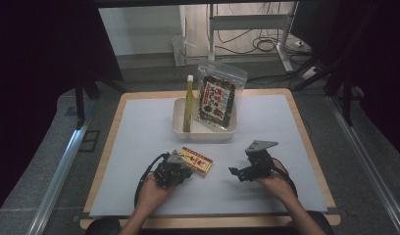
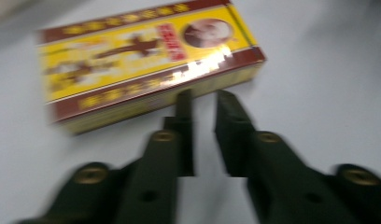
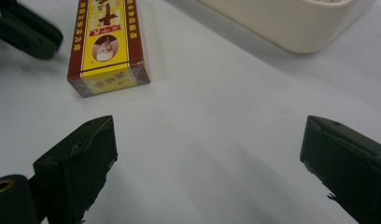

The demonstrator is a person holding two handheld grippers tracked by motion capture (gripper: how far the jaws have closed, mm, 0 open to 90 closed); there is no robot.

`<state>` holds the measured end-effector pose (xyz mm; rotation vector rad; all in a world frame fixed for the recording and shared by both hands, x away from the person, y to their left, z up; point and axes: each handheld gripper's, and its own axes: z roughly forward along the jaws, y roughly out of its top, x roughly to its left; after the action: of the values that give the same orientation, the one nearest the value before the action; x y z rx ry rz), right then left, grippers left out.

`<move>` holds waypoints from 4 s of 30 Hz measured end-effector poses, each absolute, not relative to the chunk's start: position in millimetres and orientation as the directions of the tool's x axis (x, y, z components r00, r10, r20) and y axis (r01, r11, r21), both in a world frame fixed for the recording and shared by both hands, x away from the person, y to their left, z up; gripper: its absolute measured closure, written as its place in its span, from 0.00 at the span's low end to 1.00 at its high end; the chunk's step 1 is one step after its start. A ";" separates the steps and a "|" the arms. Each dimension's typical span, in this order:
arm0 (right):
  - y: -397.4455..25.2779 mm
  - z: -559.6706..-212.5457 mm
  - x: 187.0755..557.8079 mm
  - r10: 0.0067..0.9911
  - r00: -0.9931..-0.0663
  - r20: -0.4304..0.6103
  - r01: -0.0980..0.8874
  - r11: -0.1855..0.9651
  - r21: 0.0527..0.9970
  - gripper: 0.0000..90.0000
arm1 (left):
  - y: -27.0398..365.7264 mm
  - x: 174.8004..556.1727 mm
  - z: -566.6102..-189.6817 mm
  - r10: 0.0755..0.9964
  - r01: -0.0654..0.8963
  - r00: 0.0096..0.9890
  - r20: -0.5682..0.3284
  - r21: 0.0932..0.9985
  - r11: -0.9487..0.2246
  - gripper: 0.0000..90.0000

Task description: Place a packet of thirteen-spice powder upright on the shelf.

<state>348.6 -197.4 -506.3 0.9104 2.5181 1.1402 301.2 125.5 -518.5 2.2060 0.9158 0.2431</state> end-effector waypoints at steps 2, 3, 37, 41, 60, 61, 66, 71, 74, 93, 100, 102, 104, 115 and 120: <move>-194.1 -505.8 348.2 0.616 -0.787 0.044 0.445 0.516 0.732 0.03 | 135.7 297.9 -516.1 0.697 0.545 0.711 -0.092 0.698 -0.464 0.64; -191.5 -504.7 347.9 0.612 -0.790 0.041 0.442 0.522 0.730 0.03 | 139.5 296.6 -515.3 0.703 0.547 0.705 -0.092 0.702 -0.456 0.55; -62.9 -484.0 382.6 0.398 -0.917 -0.007 0.339 0.789 0.512 0.23 | 207.5 262.3 -520.5 0.805 0.576 0.589 -0.064 0.732 -0.363 0.11; -40.5 -485.8 386.8 0.359 -0.933 -0.029 0.305 0.831 0.466 0.26 | 208.7 262.3 -520.5 0.806 0.577 0.588 -0.067 0.733 -0.360 0.11; 20.0 -502.8 405.8 0.322 -0.944 -0.066 0.300 0.926 0.230 0.31 | 208.9 262.5 -521.4 0.801 0.580 0.595 -0.066 0.725 -0.371 0.11; 20.9 -504.2 406.0 0.325 -0.944 -0.062 0.304 0.925 0.228 0.32 | 208.9 262.4 -521.3 0.801 0.580 0.595 -0.066 0.725 -0.371 0.11; 20.7 -503.9 405.1 0.335 -0.940 -0.059 0.315 0.921 0.228 0.35 | 208.5 262.5 -521.6 0.803 0.580 0.593 -0.064 0.726 -0.370 0.11; 14.1 -494.9 400.3 0.359 -0.932 -0.059 0.323 0.892 0.316 0.36 | 208.1 263.1 -520.8 0.806 0.591 0.586 -0.087 0.726 -0.351 0.11; 6.4 -485.7 398.2 0.366 -0.929 -0.051 0.321 0.868 0.380 0.36 | 206.2 263.0 -519.7 0.808 0.597 0.579 -0.104 0.730 -0.333 0.10; -48.1 -455.2 381.7 0.470 -0.883 0.015 0.307 0.551 0.776 0.36 | 176.7 276.3 -509.5 0.778 0.604 0.576 -0.251 0.772 -0.197 0.22; -52.4 -456.4 380.4 0.493 -0.869 0.038 0.316 0.495 0.810 0.36 | 153.7 290.1 -500.6 0.752 0.591 0.591 -0.292 0.791 -0.157 0.35; -52.4 -456.6 379.8 0.496 -0.867 0.039 0.314 0.485 0.816 0.36 | 147.0 293.5 -500.5 0.745 0.599 0.587 -0.316 0.789 -0.138 0.39; -52.3 -456.2 379.1 0.499 -0.866 0.038 0.312 0.478 0.821 0.36 | 140.6 295.9 -501.2 0.746 0.602 0.582 -0.325 0.789 -0.126 0.41; -50.6 -455.1 378.0 0.507 -0.861 0.047 0.312 0.453 0.835 0.36 | 133.6 308.7 -502.8 0.734 0.605 0.558 -0.388 0.795 -0.040 0.51; -49.2 -457.1 377.8 0.507 -0.861 0.044 0.310 0.454 0.835 0.36 | 132.5 311.1 -503.0 0.720 0.609 0.562 -0.407 0.793 -0.028 0.57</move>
<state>377.8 -49.2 -457.1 0.7114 2.4916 1.3646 311.1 132.5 -503.0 1.7145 1.1143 0.1277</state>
